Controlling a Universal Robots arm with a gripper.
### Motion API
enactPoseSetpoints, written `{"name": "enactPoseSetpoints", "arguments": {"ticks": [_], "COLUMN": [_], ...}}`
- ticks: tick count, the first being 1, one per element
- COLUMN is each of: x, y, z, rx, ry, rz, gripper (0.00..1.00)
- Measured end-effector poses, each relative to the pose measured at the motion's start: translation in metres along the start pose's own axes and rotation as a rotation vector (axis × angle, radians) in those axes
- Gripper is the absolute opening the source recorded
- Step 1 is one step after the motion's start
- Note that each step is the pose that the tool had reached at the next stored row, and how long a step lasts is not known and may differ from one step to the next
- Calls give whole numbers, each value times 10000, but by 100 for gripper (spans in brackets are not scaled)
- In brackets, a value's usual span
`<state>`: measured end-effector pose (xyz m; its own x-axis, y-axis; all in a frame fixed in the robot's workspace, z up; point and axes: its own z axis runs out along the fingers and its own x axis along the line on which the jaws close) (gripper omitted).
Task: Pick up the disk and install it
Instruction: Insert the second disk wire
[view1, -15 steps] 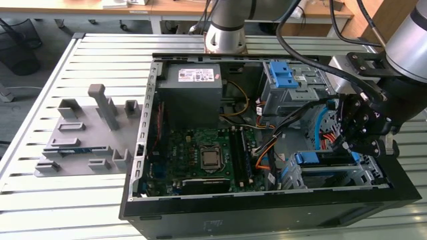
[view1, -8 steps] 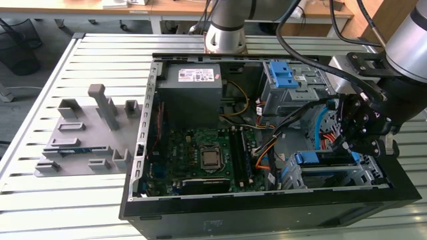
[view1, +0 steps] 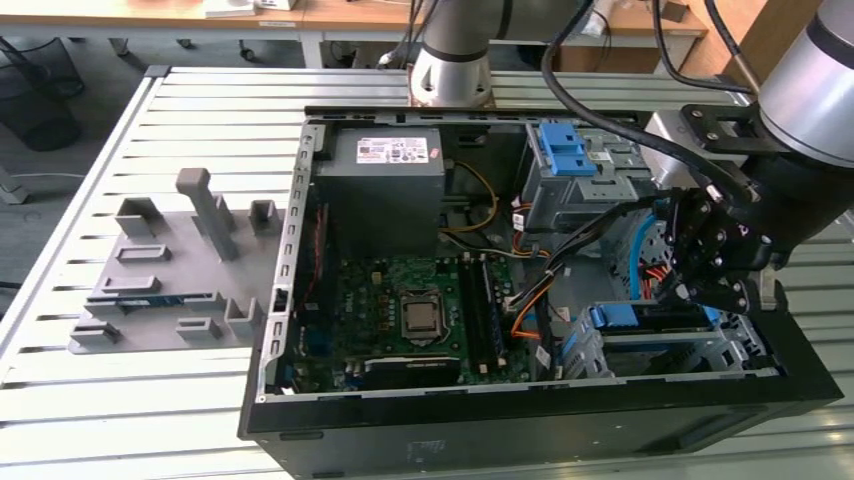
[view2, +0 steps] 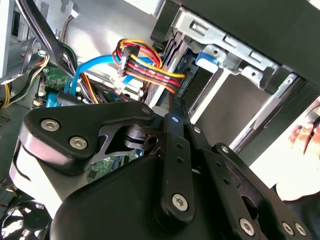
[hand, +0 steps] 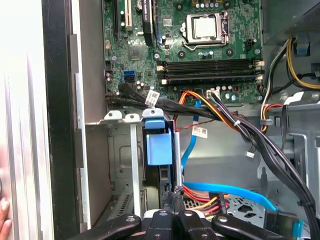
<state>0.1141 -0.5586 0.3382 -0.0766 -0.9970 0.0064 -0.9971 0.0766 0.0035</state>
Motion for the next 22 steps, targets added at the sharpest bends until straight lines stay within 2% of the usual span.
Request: {"name": "enactPoseSetpoints", "arguments": {"ticks": [3,6,11,17,22], "x": [4,4,4,13,10], "y": [47,55,62,179,196], "z": [1,-23,-165,-205,-311], "rx": [4,6,7,74,87], "ry": [-2,0,-2,-3,-8], "rz": [1,-1,2,1,1], "gripper": [11,11,11,11,11]}}
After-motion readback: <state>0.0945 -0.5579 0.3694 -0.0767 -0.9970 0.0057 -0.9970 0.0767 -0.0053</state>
